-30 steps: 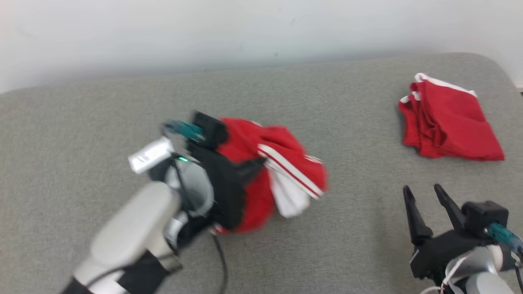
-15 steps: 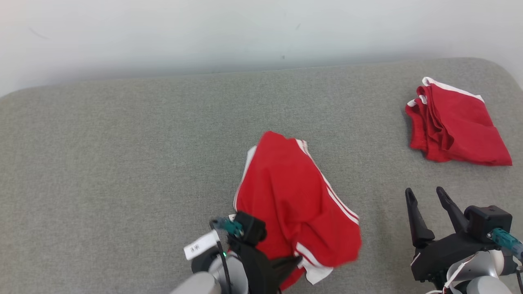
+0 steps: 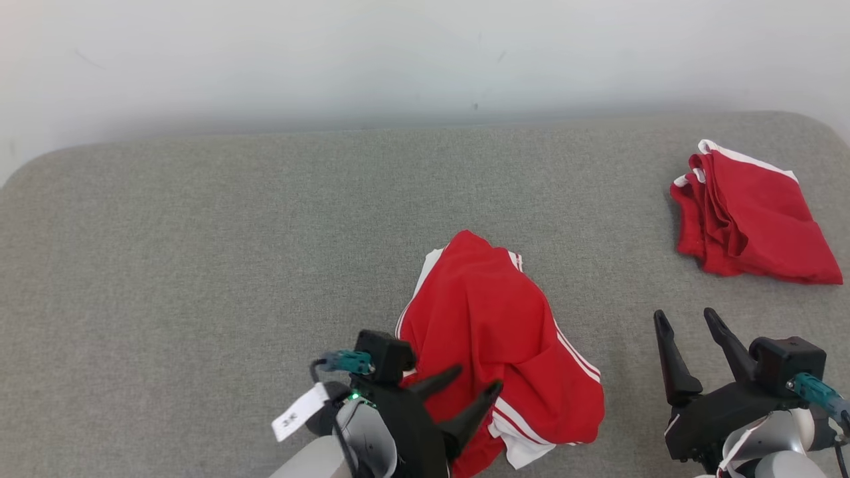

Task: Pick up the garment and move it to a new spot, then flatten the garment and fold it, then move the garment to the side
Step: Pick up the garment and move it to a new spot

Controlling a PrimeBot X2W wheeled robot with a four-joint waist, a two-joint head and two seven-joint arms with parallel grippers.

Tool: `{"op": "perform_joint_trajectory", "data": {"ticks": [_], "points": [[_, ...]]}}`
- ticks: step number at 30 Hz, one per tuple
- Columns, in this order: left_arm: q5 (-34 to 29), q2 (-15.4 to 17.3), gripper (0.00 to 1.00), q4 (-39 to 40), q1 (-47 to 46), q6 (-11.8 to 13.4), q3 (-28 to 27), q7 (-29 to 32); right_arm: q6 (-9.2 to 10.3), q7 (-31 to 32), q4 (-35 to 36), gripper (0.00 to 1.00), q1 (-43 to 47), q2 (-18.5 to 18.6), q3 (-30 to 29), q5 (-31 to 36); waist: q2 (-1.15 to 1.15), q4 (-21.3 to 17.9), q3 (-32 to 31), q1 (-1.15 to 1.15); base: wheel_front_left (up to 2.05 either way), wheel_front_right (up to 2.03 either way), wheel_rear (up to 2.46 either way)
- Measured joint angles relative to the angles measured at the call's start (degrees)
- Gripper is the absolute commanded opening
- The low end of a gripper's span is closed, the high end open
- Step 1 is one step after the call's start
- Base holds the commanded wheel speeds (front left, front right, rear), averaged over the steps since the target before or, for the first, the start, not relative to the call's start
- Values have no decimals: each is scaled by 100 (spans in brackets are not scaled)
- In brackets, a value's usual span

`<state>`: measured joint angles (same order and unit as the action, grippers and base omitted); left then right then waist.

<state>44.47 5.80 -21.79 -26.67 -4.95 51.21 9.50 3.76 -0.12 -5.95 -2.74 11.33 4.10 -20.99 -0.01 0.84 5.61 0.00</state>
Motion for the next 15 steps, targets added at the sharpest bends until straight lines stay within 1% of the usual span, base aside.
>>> {"op": "perform_joint_trajectory", "data": {"ticks": [3,5,6,7,8,10,11,13,15], "points": [[0,30,100,229,84,132,-166,-271,1,-41,-46,100,60,0,-46,-21,0,28,-48,0,0,0,0],[-36,92,100,363,137,296,-325,-498,1,-42,-102,100,135,0,-58,-43,0,53,-81,0,0,0,0],[-36,92,100,363,137,296,-325,-498,1,-42,-102,100,135,0,-58,-43,0,53,-81,0,0,0,0],[-243,263,100,432,166,528,-444,-739,1,-47,-125,100,185,0,-63,-64,1,83,-115,0,0,0,0],[-243,263,100,432,166,528,-444,-739,1,-47,-125,100,185,0,-63,-64,1,83,-115,0,0,0,0],[-620,494,100,491,165,783,-500,-967,0,-48,-127,100,228,-15,-54,-64,0,114,-153,0,0,0,0],[-745,575,100,513,171,877,-554,-1058,0,-47,-138,100,229,-23,-43,-65,0,130,-172,0,0,0,0],[-901,753,100,622,199,1152,-676,-1294,-27,-42,-140,100,225,-24,-9,-67,0,161,-208,0,0,0,0],[-1115,929,100,712,331,1204,-808,-1488,-56,-40,-144,100,221,-26,25,-68,0,187,-234,0,0,0,0]]}}
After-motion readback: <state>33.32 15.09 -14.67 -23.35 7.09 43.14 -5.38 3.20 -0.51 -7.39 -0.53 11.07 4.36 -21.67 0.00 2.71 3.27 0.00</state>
